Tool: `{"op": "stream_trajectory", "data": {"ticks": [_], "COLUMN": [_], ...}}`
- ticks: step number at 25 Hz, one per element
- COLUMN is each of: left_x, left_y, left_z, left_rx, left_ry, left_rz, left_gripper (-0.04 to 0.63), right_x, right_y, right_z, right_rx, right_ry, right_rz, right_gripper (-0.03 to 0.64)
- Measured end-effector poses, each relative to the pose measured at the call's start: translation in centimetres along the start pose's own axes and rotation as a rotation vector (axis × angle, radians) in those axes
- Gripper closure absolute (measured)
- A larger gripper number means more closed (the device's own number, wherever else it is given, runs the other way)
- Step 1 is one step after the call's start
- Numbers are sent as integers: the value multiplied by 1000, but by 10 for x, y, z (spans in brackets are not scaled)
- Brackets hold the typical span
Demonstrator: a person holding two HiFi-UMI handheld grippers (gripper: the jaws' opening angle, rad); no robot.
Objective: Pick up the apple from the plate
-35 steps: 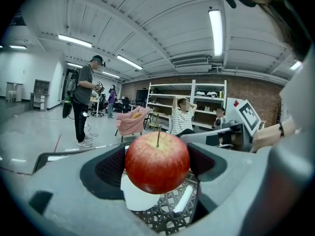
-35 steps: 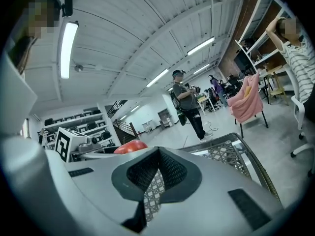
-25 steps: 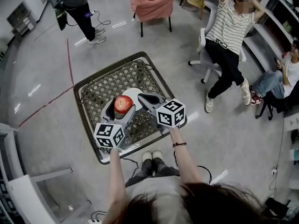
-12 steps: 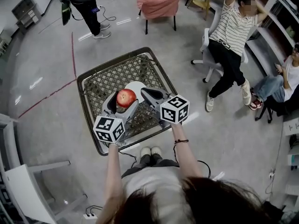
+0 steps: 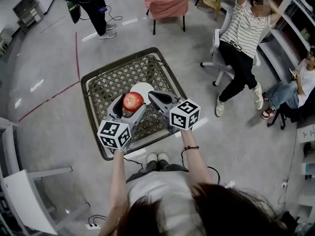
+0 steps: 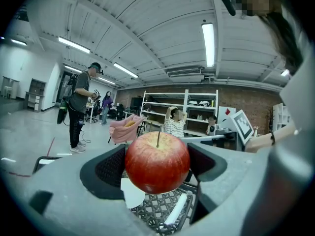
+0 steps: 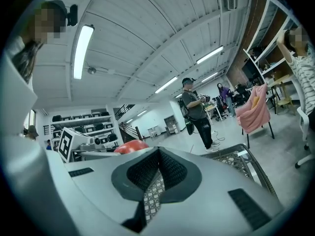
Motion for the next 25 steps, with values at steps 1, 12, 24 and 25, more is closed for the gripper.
{"op": "stream_trajectory", "data": {"ticks": [1, 12, 24, 25], "left_x": [0, -3, -9, -9], "left_y": [0, 7, 11, 11], "left_z": [-1, -7, -17, -17], "left_rx": [0, -1, 5, 6], "left_ry": [0, -7, -15, -15], "left_rz": [-1, -2, -4, -5], "left_gripper": [199, 199, 199, 199], "right_x": [0, 2, -3, -3], "right_y": [0, -10, -19, -19], "right_z": [-1, -8, -12, -13], "right_rx": [-2, -1, 1, 1], "right_ry": [0, 9, 15, 16], "right_rz": [-2, -14, -7, -7], "right_gripper": [607, 607, 607, 607]}}
Point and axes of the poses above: the fingertips, and each gripper's own axes: z forward along the fingers, y to its right, x out of its top, the point moved 4 cm from there along -z, backward along the fingers, and after that the axes turned 15 degrees about x, right-handed, at the moved point
